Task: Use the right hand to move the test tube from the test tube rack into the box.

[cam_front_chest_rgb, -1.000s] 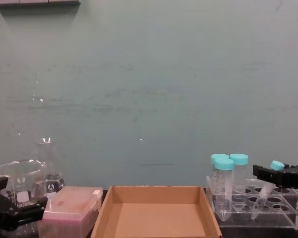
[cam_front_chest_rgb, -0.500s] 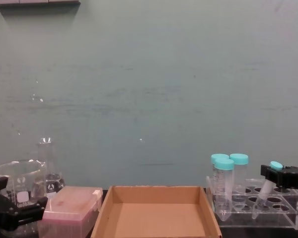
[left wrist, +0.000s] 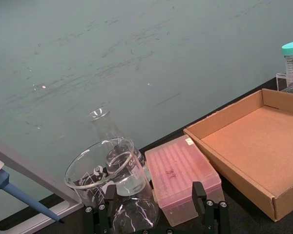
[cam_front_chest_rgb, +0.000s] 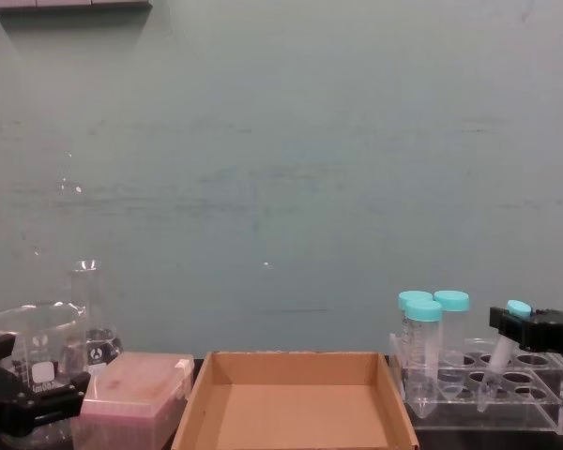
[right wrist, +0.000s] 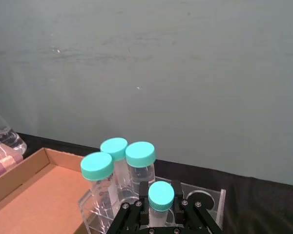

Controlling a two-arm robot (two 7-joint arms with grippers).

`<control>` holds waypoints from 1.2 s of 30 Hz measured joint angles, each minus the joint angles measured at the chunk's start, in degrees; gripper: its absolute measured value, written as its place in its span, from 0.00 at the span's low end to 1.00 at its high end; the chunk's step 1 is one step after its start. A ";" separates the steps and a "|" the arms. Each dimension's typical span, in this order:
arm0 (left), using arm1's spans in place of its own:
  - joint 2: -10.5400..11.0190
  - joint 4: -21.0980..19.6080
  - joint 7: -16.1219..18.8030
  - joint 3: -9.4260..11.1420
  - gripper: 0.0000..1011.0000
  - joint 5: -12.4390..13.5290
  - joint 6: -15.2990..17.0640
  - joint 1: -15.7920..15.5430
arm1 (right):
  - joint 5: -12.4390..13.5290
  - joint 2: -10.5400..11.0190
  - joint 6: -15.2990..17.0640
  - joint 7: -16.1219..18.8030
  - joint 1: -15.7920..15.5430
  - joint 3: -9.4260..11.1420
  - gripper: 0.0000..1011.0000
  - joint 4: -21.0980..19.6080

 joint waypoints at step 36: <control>0.00 0.00 0.00 0.00 0.99 0.00 0.00 0.00 | 2.03 2.55 0.77 8.36 0.34 1.00 0.27 -18.93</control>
